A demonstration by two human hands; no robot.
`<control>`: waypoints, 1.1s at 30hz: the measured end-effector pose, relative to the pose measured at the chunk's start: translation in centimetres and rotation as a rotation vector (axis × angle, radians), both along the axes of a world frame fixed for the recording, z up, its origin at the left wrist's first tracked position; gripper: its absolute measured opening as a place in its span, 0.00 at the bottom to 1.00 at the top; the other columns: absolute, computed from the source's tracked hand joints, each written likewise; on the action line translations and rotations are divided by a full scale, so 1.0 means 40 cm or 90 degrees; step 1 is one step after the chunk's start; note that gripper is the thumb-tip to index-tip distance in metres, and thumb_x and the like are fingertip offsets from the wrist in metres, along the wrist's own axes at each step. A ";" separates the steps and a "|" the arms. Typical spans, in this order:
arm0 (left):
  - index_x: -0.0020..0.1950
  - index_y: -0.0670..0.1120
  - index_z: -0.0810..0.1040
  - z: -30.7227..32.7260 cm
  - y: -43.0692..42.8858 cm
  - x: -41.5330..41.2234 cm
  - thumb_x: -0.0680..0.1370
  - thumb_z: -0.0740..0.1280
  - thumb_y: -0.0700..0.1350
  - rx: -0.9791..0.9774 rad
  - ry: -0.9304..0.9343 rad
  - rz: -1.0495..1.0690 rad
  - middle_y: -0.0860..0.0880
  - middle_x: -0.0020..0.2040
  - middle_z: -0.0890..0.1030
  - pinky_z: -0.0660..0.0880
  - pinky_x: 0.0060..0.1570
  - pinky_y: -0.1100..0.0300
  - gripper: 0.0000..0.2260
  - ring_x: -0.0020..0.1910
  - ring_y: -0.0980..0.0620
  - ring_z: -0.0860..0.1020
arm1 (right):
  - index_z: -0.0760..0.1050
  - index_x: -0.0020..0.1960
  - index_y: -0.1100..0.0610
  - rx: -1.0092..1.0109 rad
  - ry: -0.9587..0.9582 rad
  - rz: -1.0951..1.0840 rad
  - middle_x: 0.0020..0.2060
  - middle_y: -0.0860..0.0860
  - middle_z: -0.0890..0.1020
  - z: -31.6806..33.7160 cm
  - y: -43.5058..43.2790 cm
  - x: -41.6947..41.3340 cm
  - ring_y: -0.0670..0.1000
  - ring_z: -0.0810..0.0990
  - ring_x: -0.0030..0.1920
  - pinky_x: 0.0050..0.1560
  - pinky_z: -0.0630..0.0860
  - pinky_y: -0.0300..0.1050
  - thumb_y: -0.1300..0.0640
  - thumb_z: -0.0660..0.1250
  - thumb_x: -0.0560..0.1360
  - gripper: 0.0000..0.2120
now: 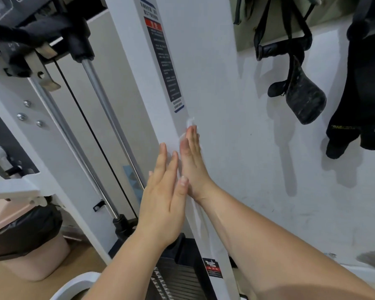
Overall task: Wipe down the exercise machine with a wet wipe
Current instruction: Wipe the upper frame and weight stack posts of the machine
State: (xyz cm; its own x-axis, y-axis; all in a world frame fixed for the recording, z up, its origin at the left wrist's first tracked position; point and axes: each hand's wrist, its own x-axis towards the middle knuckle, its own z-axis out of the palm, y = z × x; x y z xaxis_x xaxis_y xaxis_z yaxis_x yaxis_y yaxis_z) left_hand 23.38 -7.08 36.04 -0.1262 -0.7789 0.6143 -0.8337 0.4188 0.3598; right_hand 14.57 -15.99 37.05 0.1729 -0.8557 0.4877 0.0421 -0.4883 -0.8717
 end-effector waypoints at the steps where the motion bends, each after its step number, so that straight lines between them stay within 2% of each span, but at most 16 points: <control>1: 0.83 0.54 0.52 -0.016 0.002 0.007 0.82 0.43 0.65 0.002 0.002 -0.001 0.59 0.83 0.44 0.51 0.80 0.45 0.31 0.80 0.65 0.42 | 0.36 0.83 0.49 -0.038 0.002 -0.013 0.77 0.35 0.35 0.002 0.005 0.006 0.37 0.32 0.79 0.80 0.33 0.42 0.22 0.38 0.72 0.48; 4: 0.83 0.55 0.54 -0.062 0.008 0.014 0.81 0.43 0.67 0.038 0.060 -0.004 0.61 0.83 0.45 0.49 0.79 0.57 0.32 0.79 0.68 0.42 | 0.37 0.83 0.50 -0.093 0.018 -0.032 0.79 0.37 0.35 -0.097 0.020 0.011 0.35 0.34 0.79 0.78 0.34 0.36 0.19 0.39 0.71 0.51; 7: 0.82 0.58 0.52 -0.116 0.015 0.005 0.79 0.43 0.71 0.103 0.128 -0.008 0.67 0.81 0.41 0.46 0.71 0.70 0.34 0.77 0.72 0.42 | 0.35 0.81 0.41 0.034 0.009 0.007 0.79 0.33 0.34 -0.245 0.032 -0.002 0.32 0.33 0.77 0.81 0.35 0.44 0.17 0.41 0.70 0.48; 9: 0.82 0.60 0.48 -0.147 0.014 0.001 0.78 0.43 0.72 0.145 0.149 -0.016 0.68 0.80 0.40 0.44 0.71 0.71 0.34 0.76 0.74 0.41 | 0.34 0.80 0.39 0.104 0.000 0.026 0.79 0.33 0.33 -0.290 0.030 -0.007 0.32 0.32 0.77 0.82 0.36 0.51 0.22 0.42 0.74 0.42; 11: 0.82 0.61 0.46 -0.167 0.008 0.003 0.78 0.43 0.72 0.171 0.185 -0.031 0.69 0.80 0.41 0.43 0.74 0.67 0.33 0.76 0.73 0.41 | 0.34 0.81 0.42 0.111 -0.005 0.022 0.79 0.35 0.33 -0.264 0.021 -0.008 0.34 0.32 0.78 0.82 0.36 0.51 0.26 0.42 0.76 0.40; 14: 0.82 0.61 0.51 -0.184 -0.011 0.012 0.81 0.44 0.70 0.170 0.314 -0.086 0.66 0.81 0.50 0.47 0.80 0.55 0.31 0.79 0.69 0.47 | 0.33 0.81 0.46 -0.081 0.041 -0.014 0.80 0.39 0.32 -0.160 0.020 0.000 0.37 0.31 0.79 0.79 0.32 0.41 0.20 0.40 0.73 0.47; 15: 0.82 0.60 0.53 -0.189 -0.018 0.012 0.81 0.44 0.70 0.170 0.370 -0.115 0.65 0.81 0.54 0.49 0.80 0.51 0.31 0.79 0.66 0.50 | 0.32 0.81 0.49 -0.162 0.068 -0.023 0.80 0.42 0.32 -0.130 0.017 0.002 0.40 0.31 0.80 0.79 0.32 0.42 0.21 0.40 0.74 0.48; 18: 0.81 0.59 0.60 -0.199 -0.023 0.008 0.80 0.44 0.70 0.201 0.535 -0.195 0.62 0.79 0.63 0.50 0.80 0.49 0.32 0.79 0.63 0.57 | 0.35 0.82 0.62 -0.384 0.198 -0.084 0.81 0.55 0.33 -0.100 -0.014 -0.015 0.54 0.32 0.82 0.82 0.38 0.55 0.28 0.43 0.80 0.47; 20: 0.78 0.60 0.66 -0.205 -0.022 0.012 0.80 0.45 0.69 0.228 0.637 -0.230 0.61 0.78 0.67 0.51 0.81 0.49 0.30 0.78 0.63 0.60 | 0.37 0.81 0.66 -0.510 0.321 -0.153 0.81 0.61 0.34 -0.146 -0.054 -0.039 0.62 0.35 0.82 0.82 0.44 0.63 0.33 0.47 0.82 0.45; 23: 0.79 0.57 0.67 -0.217 -0.025 0.024 0.81 0.43 0.67 0.235 0.672 -0.273 0.60 0.77 0.68 0.51 0.80 0.47 0.31 0.78 0.63 0.61 | 0.34 0.82 0.61 -0.631 0.512 -0.225 0.80 0.59 0.31 -0.286 -0.086 -0.076 0.64 0.37 0.82 0.82 0.44 0.62 0.34 0.50 0.82 0.45; 26: 0.79 0.52 0.66 -0.220 -0.032 0.037 0.80 0.43 0.67 0.239 0.709 -0.292 0.60 0.76 0.70 0.52 0.80 0.48 0.34 0.76 0.63 0.64 | 0.41 0.83 0.62 -0.716 0.650 -0.296 0.82 0.58 0.35 -0.353 -0.083 -0.112 0.61 0.36 0.82 0.82 0.41 0.58 0.32 0.49 0.82 0.45; 28: 0.79 0.52 0.65 -0.220 -0.037 0.043 0.79 0.43 0.68 0.240 0.702 -0.305 0.60 0.76 0.70 0.52 0.80 0.47 0.35 0.76 0.63 0.64 | 0.50 0.82 0.63 -0.789 0.696 -0.318 0.83 0.59 0.45 -0.299 -0.089 -0.131 0.60 0.39 0.83 0.82 0.43 0.58 0.31 0.49 0.81 0.44; 30: 0.79 0.54 0.66 -0.224 -0.045 0.050 0.78 0.42 0.69 0.241 0.709 -0.306 0.61 0.76 0.70 0.52 0.79 0.45 0.35 0.76 0.64 0.64 | 0.57 0.82 0.63 -0.869 0.719 -0.319 0.82 0.59 0.53 -0.198 -0.100 -0.145 0.59 0.46 0.83 0.81 0.48 0.60 0.32 0.51 0.82 0.42; 33: 0.77 0.52 0.69 -0.241 -0.060 0.057 0.78 0.42 0.69 0.215 0.730 -0.297 0.58 0.74 0.73 0.55 0.78 0.44 0.37 0.76 0.61 0.66 | 0.59 0.81 0.64 -0.957 0.750 -0.322 0.81 0.60 0.60 -0.078 -0.116 -0.159 0.61 0.55 0.81 0.80 0.54 0.62 0.33 0.53 0.82 0.41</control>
State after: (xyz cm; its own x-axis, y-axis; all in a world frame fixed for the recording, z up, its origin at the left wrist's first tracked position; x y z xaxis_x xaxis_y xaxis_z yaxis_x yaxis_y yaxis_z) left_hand 25.65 -9.48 26.42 0.0388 -0.9418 0.3339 0.2230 0.3339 0.9159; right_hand 8.21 -20.64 33.93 0.8112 -0.0004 0.5847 -0.5029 -0.5107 0.6974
